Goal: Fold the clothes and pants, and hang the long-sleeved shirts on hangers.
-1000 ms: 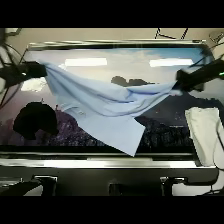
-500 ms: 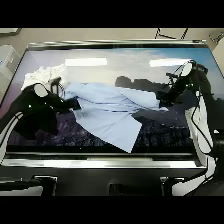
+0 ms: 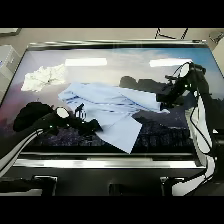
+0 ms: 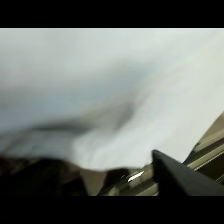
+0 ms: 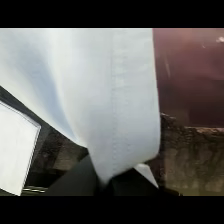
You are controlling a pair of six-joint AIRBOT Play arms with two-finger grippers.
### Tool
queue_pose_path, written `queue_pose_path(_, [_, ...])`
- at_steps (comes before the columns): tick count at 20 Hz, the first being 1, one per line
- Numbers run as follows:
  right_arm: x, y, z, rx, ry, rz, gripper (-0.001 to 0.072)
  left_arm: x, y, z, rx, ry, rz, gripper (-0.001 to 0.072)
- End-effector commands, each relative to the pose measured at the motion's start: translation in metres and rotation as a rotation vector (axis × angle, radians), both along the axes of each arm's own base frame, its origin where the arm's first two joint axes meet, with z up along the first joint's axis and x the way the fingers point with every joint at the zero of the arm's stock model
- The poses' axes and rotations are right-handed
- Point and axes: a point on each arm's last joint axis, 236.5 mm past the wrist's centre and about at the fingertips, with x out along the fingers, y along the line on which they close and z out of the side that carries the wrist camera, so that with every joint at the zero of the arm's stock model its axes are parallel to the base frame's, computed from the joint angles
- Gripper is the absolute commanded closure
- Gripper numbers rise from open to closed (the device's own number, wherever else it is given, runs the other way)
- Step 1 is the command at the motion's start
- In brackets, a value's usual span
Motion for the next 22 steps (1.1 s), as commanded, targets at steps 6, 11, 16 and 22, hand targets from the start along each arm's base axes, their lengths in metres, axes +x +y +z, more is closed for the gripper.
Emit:
queue_pose_path(6, [0.035,-0.011,0.093,-0.007,-0.328,-0.030,0.0663,0.116,-0.004,0.195,-0.134,-0.768,-0.026,0.0689])
queue_pose_path(11, [0.039,-0.034,0.389,-0.084,-1.237,-0.105,0.0662,0.092,0.108,0.563,-0.126,-1.631,0.165,0.0689])
queue_pose_path(16, [-0.117,-0.029,0.560,-0.131,-1.767,-0.138,0.0662,-0.034,0.129,0.684,-0.128,-1.969,0.192,0.0689])
queue_pose_path(22, [-0.187,-0.022,0.589,-0.115,-1.883,-0.156,0.0662,-0.076,0.161,0.728,-0.055,-2.147,0.348,0.0689])
